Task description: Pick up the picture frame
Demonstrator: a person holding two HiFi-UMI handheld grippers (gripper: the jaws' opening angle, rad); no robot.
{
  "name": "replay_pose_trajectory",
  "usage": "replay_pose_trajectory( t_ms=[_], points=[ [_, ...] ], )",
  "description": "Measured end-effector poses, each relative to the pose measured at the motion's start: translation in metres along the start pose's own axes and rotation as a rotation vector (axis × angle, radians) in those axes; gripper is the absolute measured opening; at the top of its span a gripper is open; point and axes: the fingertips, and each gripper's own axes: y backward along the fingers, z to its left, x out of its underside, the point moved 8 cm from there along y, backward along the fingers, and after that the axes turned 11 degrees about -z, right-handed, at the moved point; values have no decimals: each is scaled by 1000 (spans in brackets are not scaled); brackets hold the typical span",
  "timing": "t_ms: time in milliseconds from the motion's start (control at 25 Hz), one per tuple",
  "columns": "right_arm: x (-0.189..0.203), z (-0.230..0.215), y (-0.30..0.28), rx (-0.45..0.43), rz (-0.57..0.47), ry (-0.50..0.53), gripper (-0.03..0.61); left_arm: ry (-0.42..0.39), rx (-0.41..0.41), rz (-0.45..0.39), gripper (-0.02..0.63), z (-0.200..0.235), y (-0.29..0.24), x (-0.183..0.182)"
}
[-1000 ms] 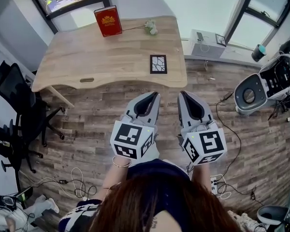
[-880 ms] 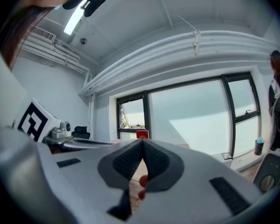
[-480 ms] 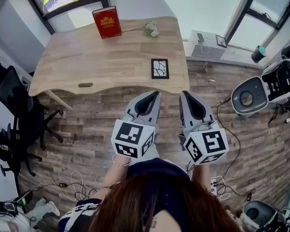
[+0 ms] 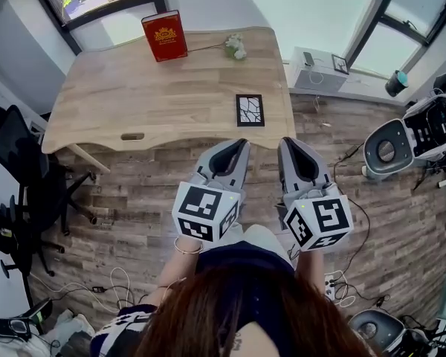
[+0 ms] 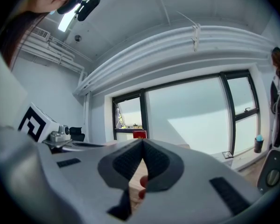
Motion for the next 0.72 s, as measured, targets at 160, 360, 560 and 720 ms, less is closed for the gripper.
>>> replay_pose_trajectory(
  t_ms=[160,360,560,720],
  points=[
    [0,4,-7,8,1,32,25,7,6,4,31,6,-1,0],
    [0,4,-12,14,5,33,25,15,11,8,31,11,-3,1],
    [2,-1,-24,13,4,37,25,10,12,13,31,16,-12,0],
    [5,-8,-36,13,9,44,25,3,13,21,31,23,-23,2]
  ],
)
